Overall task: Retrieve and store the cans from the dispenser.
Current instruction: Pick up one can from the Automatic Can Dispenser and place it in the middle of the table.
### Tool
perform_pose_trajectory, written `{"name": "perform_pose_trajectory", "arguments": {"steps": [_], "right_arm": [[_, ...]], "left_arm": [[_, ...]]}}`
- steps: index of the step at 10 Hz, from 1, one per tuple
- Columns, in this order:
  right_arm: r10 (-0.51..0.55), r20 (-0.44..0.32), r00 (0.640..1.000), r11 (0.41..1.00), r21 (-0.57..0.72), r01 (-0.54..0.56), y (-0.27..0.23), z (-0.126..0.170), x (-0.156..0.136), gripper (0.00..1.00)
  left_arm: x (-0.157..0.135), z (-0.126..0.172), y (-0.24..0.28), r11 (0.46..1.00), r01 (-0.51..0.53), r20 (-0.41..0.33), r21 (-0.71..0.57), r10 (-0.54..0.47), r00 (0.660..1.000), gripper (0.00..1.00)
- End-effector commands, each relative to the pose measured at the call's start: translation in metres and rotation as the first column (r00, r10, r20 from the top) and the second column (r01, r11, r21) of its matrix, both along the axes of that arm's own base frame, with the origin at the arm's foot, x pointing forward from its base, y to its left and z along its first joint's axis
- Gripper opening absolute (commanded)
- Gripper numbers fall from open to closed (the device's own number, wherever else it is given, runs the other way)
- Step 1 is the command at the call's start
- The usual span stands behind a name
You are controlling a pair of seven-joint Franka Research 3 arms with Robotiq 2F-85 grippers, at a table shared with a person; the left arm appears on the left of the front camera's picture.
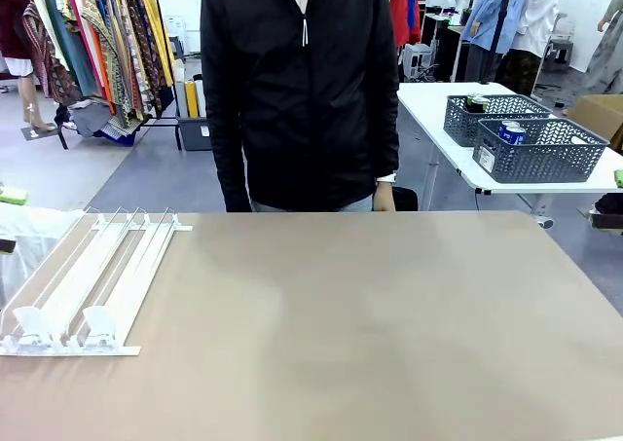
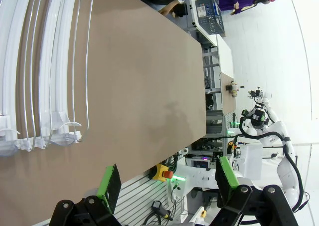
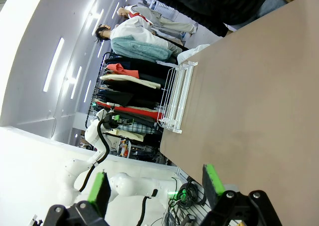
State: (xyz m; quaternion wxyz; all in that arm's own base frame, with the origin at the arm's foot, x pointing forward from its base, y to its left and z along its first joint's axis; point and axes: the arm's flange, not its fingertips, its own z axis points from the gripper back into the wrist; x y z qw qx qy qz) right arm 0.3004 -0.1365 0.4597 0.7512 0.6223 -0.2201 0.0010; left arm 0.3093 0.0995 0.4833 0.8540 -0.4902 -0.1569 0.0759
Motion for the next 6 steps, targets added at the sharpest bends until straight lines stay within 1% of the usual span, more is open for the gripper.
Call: {"name": "perform_pose_trajectory", "arguments": {"steps": [1, 6], "right_arm": [[-0.005, 0.015, 1.0, 1.0, 0.017, 0.005, 0.0015, 0.004, 0.0015, 1.0], [-0.005, 0.015, 1.0, 1.0, 0.017, 0.005, 0.0015, 0.004, 0.0015, 1.0]], "left_arm": [[0.0008, 0.0021, -0.0012, 1.0, -0.001, 0.017, -0.02, 0.002, 1.0, 1.0], [0.0008, 0.0021, -0.0012, 1.0, -0.001, 0.017, -0.02, 0.002, 1.0, 1.0]]}}
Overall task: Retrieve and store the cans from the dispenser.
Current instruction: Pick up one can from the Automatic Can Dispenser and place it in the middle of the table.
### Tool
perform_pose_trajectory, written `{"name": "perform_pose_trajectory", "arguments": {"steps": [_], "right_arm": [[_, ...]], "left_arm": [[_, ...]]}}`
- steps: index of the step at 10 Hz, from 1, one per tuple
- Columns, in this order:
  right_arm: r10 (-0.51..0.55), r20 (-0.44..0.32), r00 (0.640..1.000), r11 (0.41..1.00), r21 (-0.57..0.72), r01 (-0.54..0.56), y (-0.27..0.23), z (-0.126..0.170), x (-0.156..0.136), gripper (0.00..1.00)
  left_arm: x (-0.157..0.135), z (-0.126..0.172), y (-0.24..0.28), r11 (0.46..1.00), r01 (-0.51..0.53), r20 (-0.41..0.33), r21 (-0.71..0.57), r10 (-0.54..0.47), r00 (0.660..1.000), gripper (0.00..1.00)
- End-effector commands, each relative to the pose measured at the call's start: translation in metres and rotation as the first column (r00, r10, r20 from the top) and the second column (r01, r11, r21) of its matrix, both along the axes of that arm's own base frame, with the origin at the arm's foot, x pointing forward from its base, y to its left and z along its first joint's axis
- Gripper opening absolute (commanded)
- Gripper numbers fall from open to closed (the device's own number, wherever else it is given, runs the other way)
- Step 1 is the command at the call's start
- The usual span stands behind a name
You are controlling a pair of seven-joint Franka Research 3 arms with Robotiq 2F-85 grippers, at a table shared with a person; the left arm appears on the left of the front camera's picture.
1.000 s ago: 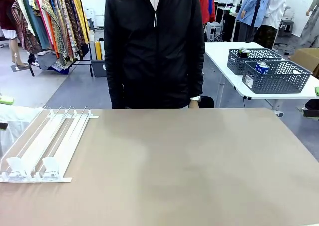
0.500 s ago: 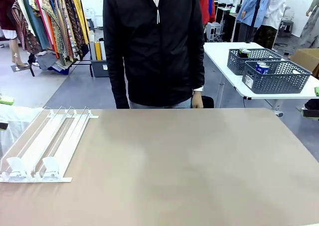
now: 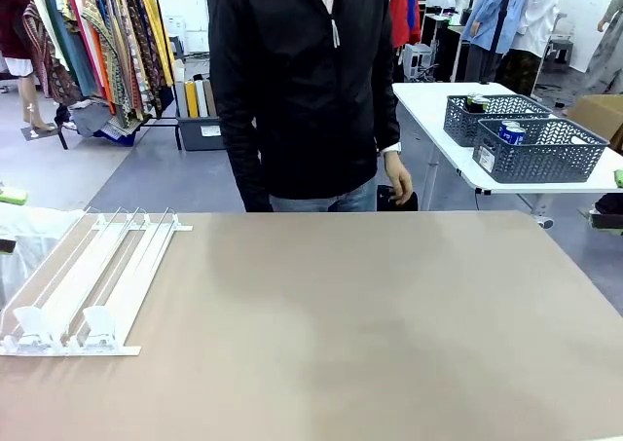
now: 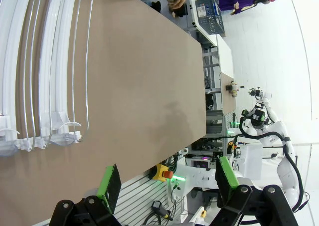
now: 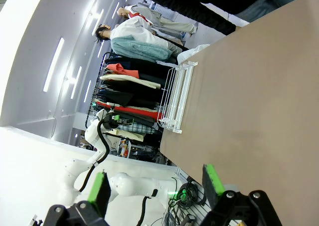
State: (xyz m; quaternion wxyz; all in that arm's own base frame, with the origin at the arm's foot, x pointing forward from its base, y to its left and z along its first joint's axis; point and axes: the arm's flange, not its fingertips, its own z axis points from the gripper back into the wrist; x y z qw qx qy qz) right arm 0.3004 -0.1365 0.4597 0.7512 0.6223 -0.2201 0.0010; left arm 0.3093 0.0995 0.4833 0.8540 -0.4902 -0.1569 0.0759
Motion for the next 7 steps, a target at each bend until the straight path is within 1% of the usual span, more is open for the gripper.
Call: {"name": "perform_pose_trajectory", "arguments": {"steps": [1, 7], "right_arm": [[-0.005, 0.015, 1.0, 1.0, 0.017, 0.005, 0.0015, 0.004, 0.0015, 1.0], [-0.005, 0.015, 1.0, 1.0, 0.017, 0.005, 0.0015, 0.004, 0.0015, 1.0]], "left_arm": [[0.0008, 0.0021, -0.0012, 1.0, -0.001, 0.017, -0.02, 0.002, 1.0, 1.0], [0.0008, 0.0021, -0.0012, 1.0, -0.001, 0.017, -0.02, 0.002, 1.0, 1.0]]}}
